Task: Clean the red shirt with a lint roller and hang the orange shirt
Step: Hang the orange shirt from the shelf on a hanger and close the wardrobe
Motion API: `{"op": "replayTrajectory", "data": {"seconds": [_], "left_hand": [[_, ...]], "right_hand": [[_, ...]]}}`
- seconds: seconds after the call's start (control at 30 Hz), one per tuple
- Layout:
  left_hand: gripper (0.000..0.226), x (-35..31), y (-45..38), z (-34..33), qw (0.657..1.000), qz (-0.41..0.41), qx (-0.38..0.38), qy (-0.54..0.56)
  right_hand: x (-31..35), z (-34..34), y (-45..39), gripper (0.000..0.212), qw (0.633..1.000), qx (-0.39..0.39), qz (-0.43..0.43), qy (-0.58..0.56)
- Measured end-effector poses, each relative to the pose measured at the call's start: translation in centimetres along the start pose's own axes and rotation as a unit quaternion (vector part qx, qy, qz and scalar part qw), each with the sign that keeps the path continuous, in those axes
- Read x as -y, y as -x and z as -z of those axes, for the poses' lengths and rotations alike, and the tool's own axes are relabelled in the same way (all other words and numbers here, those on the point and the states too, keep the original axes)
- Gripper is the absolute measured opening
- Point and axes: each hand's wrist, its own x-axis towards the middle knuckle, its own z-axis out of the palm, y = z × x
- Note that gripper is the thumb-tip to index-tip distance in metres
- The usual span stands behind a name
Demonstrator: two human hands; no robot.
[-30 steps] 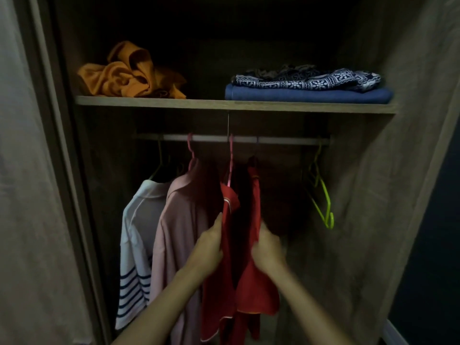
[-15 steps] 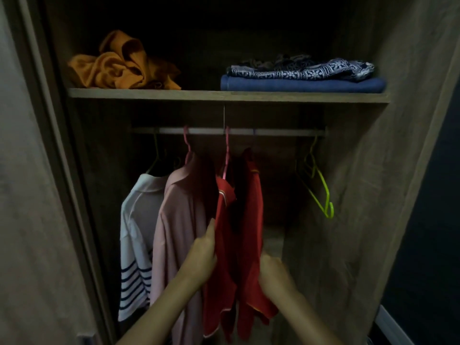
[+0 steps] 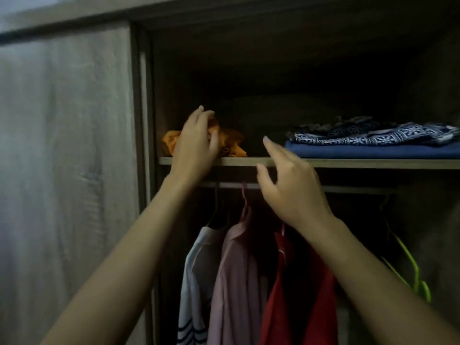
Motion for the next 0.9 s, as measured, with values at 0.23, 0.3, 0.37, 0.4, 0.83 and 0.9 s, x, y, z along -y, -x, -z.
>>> {"op": "replayTrajectory", "data": {"seconds": [0.23,0.3,0.37,0.4,0.83,0.9], "left_hand": [[0.101,3.3,-4.2,-1.6,0.948,0.194,0.233,-0.095],[0.082,3.1,-4.0,-1.6,0.955,0.154,0.204,-0.153],[0.064,2.3,-3.7,-1.2,0.964,0.106,0.191,-0.15],[0.06,1.9,-3.3,-0.7,0.969,0.091,0.192,-0.126],[0.031,-1.0,6.2,6.0,0.931,0.093,0.241,0.258],[0.035,-1.1,8.3,6.6,0.903,0.122,0.277,0.303]], "right_hand": [[-1.1,-4.1,-6.7,0.084,0.994,0.094,-0.034,0.053],[-1.4,-4.8,-6.9,0.097,0.99,0.114,-0.056,0.067],[-1.6,-4.9,-7.3,0.11,0.987,0.133,-0.063,0.063],[-1.7,-4.8,-7.4,0.116,0.985,0.144,-0.061,0.068],[-1.6,-3.0,-3.0,0.027,0.993,0.097,0.062,-0.023],[-1.5,-1.9,0.0,0.027,0.991,0.11,0.071,-0.036]]}}
